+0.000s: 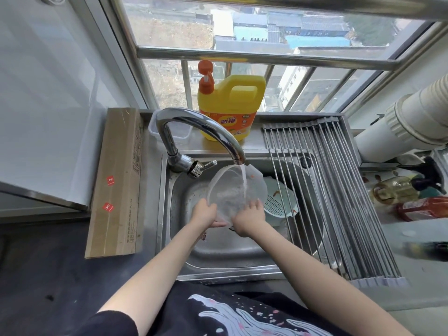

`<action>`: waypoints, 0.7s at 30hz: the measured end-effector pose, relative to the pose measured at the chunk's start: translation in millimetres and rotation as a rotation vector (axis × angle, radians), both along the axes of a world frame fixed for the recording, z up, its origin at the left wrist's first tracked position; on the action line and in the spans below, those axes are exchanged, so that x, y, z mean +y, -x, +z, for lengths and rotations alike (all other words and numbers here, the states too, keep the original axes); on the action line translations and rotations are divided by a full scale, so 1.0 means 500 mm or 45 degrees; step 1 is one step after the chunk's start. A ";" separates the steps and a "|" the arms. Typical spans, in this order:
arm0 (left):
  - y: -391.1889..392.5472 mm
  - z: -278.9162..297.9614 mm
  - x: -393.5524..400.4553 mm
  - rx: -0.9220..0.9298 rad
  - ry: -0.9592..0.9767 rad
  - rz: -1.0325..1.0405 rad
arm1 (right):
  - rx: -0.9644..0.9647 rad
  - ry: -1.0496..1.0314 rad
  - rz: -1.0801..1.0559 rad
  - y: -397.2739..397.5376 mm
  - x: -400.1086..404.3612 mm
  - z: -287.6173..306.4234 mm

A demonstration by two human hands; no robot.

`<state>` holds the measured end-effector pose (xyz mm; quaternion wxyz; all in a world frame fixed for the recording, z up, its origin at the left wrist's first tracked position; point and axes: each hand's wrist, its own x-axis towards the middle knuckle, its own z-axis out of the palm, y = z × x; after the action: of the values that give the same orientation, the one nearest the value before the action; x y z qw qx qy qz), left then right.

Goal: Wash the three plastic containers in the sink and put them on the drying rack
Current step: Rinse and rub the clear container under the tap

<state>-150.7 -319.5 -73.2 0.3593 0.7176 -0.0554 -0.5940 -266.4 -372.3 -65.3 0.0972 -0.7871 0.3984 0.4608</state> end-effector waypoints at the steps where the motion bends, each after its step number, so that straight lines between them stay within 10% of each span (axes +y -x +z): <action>1: 0.003 -0.002 0.001 0.000 -0.013 0.001 | -0.066 -0.079 -0.054 -0.004 0.002 0.003; 6: -0.011 -0.116 0.003 -0.040 -0.035 0.039 | -0.811 -0.580 -0.599 -0.015 0.014 0.028; 13: 0.001 0.000 0.007 0.053 -0.051 -0.005 | -0.177 0.014 0.350 0.062 -0.045 0.008; 21: -0.014 -0.019 0.003 -0.021 -0.034 -0.059 | -0.263 0.215 0.083 0.025 -0.032 0.007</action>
<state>-143.8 -317.9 -82.7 0.3356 0.7257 -0.0669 -0.5969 -279.0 -388.3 -61.6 0.0561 -0.8483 0.3977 0.3450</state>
